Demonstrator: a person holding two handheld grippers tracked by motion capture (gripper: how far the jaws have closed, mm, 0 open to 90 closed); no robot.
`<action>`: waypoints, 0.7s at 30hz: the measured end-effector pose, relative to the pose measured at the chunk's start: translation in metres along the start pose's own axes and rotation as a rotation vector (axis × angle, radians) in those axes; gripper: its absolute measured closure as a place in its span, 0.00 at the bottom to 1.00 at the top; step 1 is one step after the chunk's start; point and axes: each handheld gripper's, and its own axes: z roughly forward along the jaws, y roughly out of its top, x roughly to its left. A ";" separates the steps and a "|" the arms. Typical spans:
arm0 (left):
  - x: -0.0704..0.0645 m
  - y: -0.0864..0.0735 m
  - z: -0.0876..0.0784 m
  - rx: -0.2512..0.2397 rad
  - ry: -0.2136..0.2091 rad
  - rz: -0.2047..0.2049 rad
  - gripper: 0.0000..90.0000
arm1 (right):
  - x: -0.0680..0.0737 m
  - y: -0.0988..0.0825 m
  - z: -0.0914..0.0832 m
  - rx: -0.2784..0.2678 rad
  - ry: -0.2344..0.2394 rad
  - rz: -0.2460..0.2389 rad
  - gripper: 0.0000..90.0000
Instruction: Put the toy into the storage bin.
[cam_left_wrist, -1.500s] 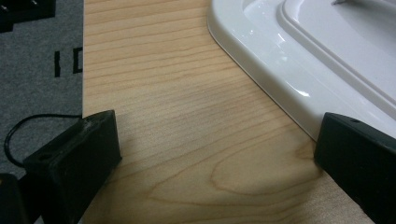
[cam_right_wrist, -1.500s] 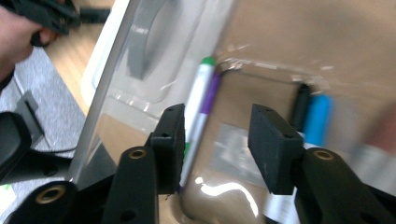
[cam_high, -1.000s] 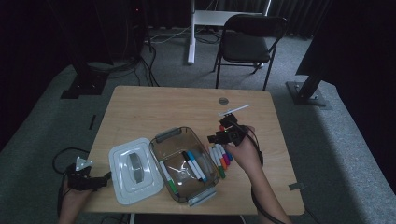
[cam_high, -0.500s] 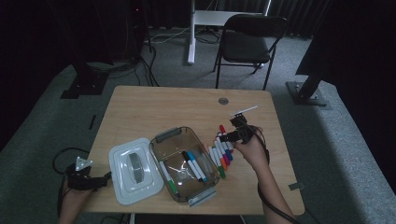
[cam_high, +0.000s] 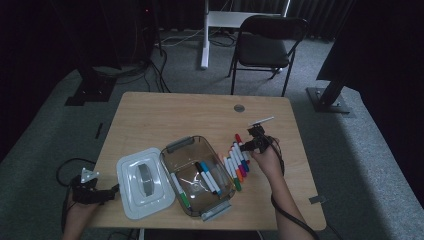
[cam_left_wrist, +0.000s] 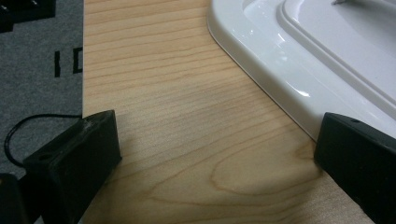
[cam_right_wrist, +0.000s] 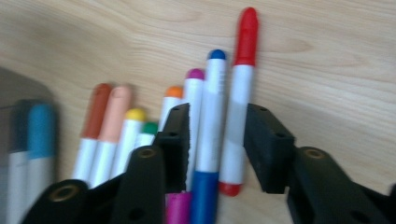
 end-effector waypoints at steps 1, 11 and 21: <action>0.000 0.000 0.000 0.000 0.000 0.000 0.01 | -0.001 0.001 0.002 -0.001 0.002 0.003 0.71; 0.000 0.000 0.000 0.000 0.000 0.000 0.01 | -0.009 0.010 0.030 0.061 -0.062 0.007 0.74; 0.000 0.000 0.000 0.000 0.000 0.000 0.01 | -0.014 0.009 0.036 0.078 -0.113 0.009 0.76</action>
